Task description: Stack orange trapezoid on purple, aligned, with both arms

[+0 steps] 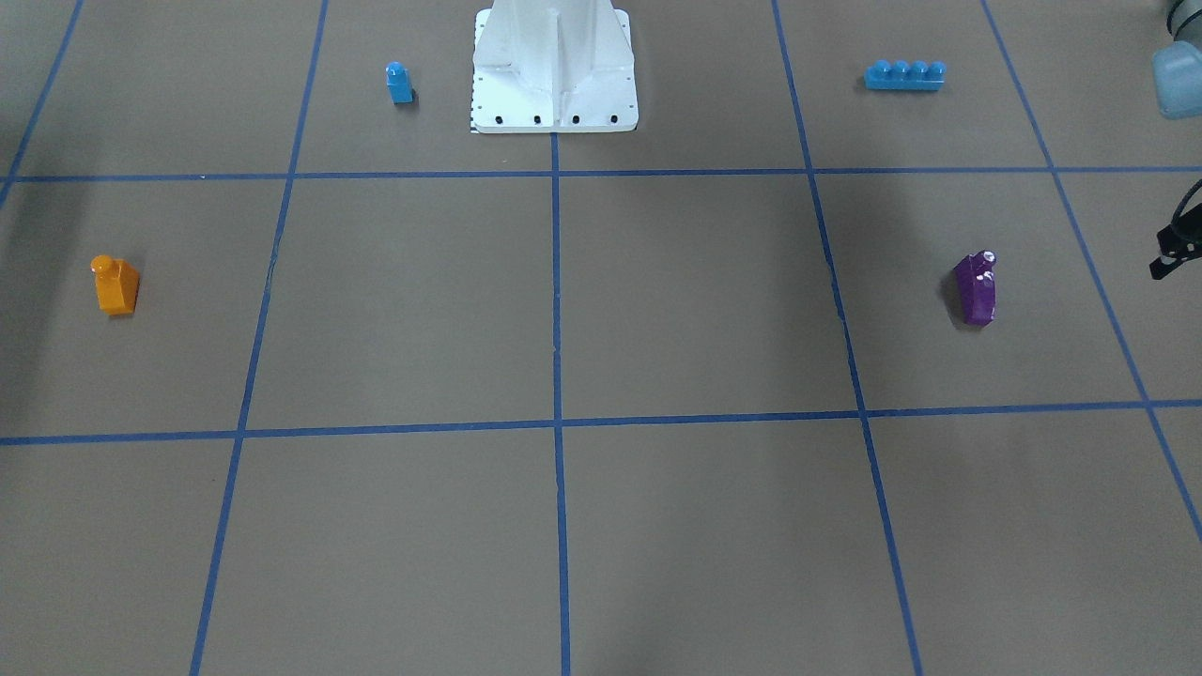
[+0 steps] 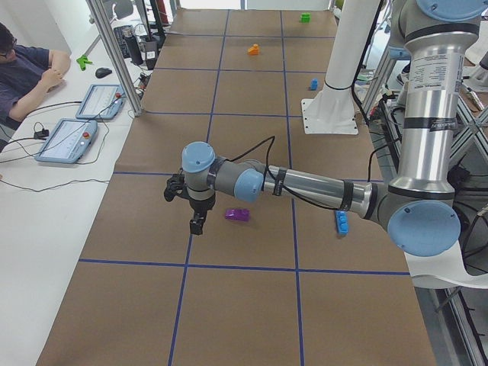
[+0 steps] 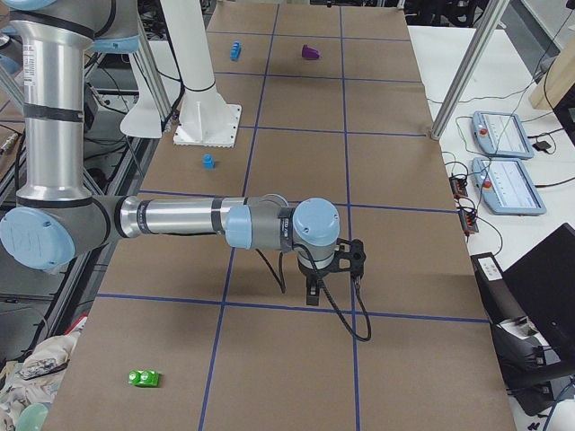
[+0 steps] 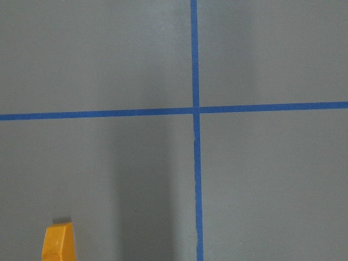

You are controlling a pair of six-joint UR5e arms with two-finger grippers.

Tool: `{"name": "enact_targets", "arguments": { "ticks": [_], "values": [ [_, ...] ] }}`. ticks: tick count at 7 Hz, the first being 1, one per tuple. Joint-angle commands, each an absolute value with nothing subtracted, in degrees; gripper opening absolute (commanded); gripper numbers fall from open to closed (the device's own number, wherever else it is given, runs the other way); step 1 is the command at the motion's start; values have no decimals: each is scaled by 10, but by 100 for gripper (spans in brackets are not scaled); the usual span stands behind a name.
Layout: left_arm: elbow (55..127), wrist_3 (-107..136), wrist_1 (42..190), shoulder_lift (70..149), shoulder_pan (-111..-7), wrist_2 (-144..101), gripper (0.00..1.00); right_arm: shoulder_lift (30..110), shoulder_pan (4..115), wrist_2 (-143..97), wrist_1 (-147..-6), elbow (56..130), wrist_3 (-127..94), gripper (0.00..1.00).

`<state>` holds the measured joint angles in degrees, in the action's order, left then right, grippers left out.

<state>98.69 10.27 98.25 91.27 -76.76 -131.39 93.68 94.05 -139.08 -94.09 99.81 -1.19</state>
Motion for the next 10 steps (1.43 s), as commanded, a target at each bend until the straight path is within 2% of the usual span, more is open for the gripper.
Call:
{"name": "enact_targets", "arguments": {
  "ticks": [1, 4, 8, 9, 10],
  "values": [
    [988, 318, 1085, 907, -686, -1307, 100, 936, 940, -1391, -941, 995, -13, 100],
    [988, 487, 1222, 850, -553, -1220, 100, 935, 936, -1391, -941, 993, -17, 100],
    [980, 490, 1223, 831, -512, -1214, 99, 936, 936, -1419, -942, 993, -17, 100],
    [977, 489, 1223, 831, -504, -1214, 94, 936, 936, -1419, -942, 993, -17, 100],
    [973, 486, 1223, 831, -503, -1215, 77, 936, 936, -1420, -942, 994, -17, 100]
  ]
}}
